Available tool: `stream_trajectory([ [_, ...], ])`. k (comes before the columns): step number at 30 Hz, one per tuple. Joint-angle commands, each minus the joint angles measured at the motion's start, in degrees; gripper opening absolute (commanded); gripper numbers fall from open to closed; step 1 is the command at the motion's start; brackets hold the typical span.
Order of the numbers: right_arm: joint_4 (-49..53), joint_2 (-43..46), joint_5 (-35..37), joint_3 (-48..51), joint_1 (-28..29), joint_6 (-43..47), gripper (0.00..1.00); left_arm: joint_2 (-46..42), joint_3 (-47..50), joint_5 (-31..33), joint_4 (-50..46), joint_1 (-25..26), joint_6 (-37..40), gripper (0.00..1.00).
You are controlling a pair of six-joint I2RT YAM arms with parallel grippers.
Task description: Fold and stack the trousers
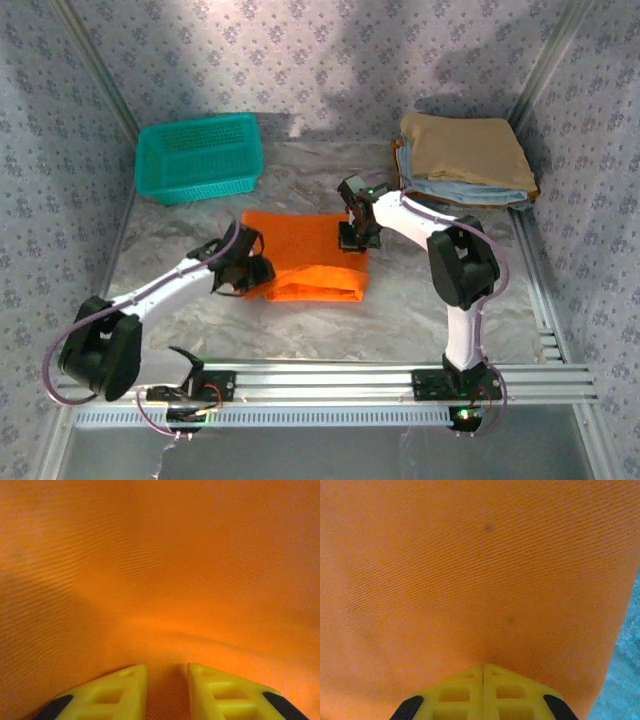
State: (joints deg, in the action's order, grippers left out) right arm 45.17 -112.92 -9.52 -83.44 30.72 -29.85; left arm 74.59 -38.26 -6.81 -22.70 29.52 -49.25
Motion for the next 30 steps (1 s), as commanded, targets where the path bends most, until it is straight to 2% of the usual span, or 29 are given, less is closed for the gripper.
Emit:
stream_trajectory([
  [1,-1.6,-1.3,-1.2,3.3,-1.7,1.2,0.00,-2.9,8.3,1.3,3.8,-2.8,-1.9,0.27],
  [6,-1.7,-2.5,-1.1,6.3,-2.2,1.2,0.00,-3.5,14.7,-1.1,8.6,-9.7,1.6,0.27],
  [13,-1.5,1.7,1.3,14.2,-3.0,1.1,0.00,9.3,6.7,-4.9,12.5,-11.3,7.5,0.23],
  [16,-2.1,6.5,1.5,21.8,-3.6,0.6,0.00,16.8,0.0,-7.3,13.9,-10.1,9.0,0.18],
  [20,-3.7,14.1,-0.6,32.1,-2.1,-1.9,0.00,25.5,-11.4,-6.4,11.6,-5.5,10.8,0.18],
  [25,-4.6,22.4,-3.0,40.5,3.6,-5.7,0.00,36.0,-25.5,-5.8,8.9,-1.5,12.8,0.17],
  [30,-7.1,25.8,-6.7,41.8,10.1,-10.0,0.00,45.5,-39.4,-7.5,5.3,0.2,14.9,0.17],
])
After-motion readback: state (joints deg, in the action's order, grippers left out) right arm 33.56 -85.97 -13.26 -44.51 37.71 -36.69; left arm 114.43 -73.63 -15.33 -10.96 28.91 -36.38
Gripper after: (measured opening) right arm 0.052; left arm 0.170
